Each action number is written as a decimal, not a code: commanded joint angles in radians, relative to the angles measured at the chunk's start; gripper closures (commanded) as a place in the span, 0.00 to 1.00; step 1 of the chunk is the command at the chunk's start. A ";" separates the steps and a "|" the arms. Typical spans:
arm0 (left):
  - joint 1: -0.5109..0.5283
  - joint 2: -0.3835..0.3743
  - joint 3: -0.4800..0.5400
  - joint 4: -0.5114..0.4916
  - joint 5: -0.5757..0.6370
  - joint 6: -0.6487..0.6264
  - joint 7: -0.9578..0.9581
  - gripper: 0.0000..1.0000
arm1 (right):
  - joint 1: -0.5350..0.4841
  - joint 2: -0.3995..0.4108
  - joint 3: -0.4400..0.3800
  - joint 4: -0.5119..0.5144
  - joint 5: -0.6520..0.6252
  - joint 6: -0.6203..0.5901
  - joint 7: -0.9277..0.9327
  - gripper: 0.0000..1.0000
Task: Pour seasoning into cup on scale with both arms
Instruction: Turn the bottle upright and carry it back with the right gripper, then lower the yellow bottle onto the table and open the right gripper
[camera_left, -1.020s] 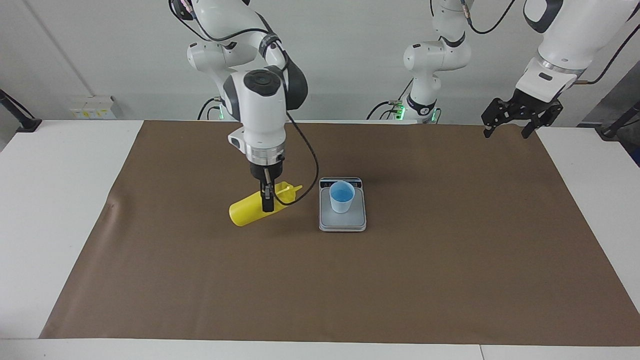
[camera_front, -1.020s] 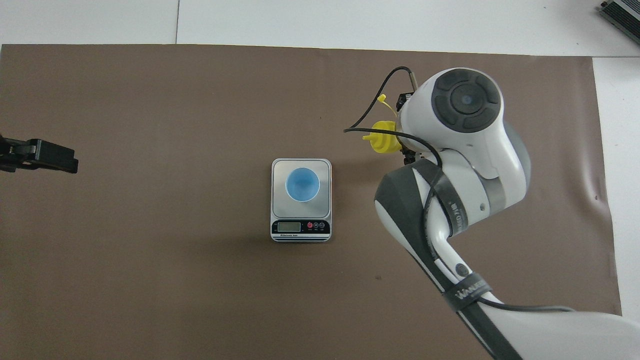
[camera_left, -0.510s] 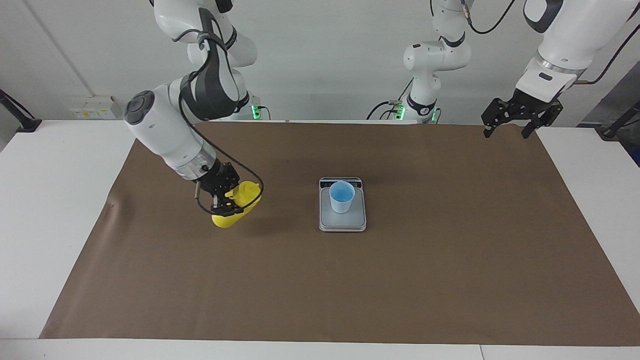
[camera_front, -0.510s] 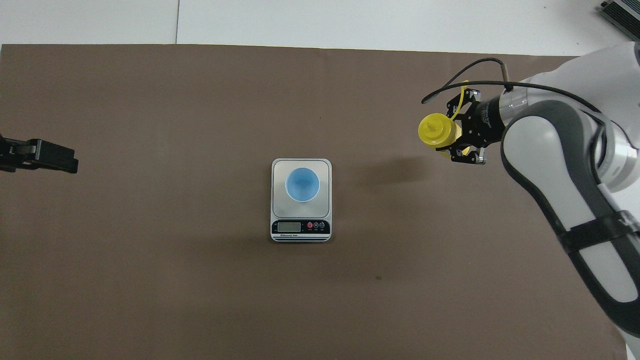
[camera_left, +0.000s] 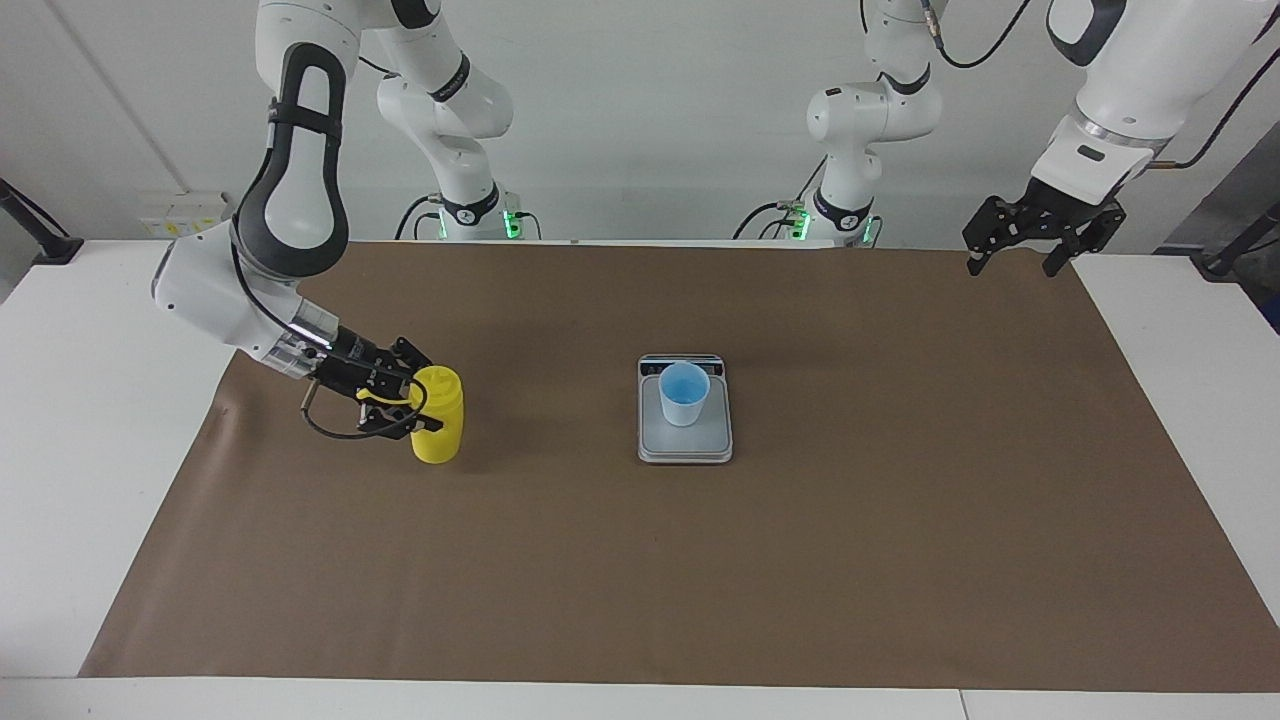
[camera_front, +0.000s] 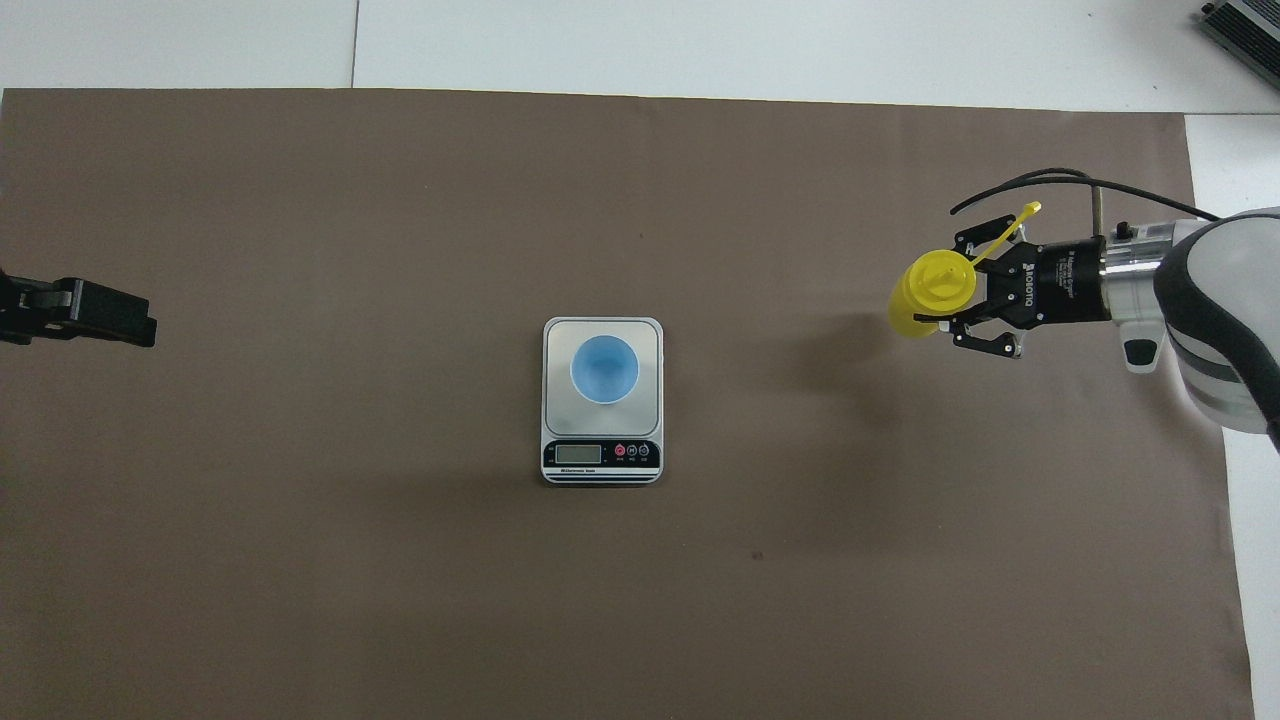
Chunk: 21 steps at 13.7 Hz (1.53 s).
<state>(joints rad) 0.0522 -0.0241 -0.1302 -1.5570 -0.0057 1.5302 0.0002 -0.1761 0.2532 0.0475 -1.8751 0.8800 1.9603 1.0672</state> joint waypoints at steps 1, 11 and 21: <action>0.015 -0.025 -0.006 -0.024 -0.014 -0.008 0.003 0.00 | -0.034 -0.038 0.014 -0.061 0.080 -0.043 -0.090 1.00; 0.015 -0.025 -0.006 -0.024 -0.014 -0.008 0.003 0.00 | -0.074 0.026 0.014 -0.105 0.139 -0.078 -0.144 1.00; 0.015 -0.025 -0.006 -0.024 -0.014 -0.007 0.003 0.00 | -0.034 0.015 0.009 -0.133 0.122 -0.003 -0.145 0.38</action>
<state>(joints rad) 0.0523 -0.0241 -0.1302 -1.5570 -0.0057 1.5298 0.0002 -0.2216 0.2913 0.0529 -1.9865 0.9812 1.9407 0.9532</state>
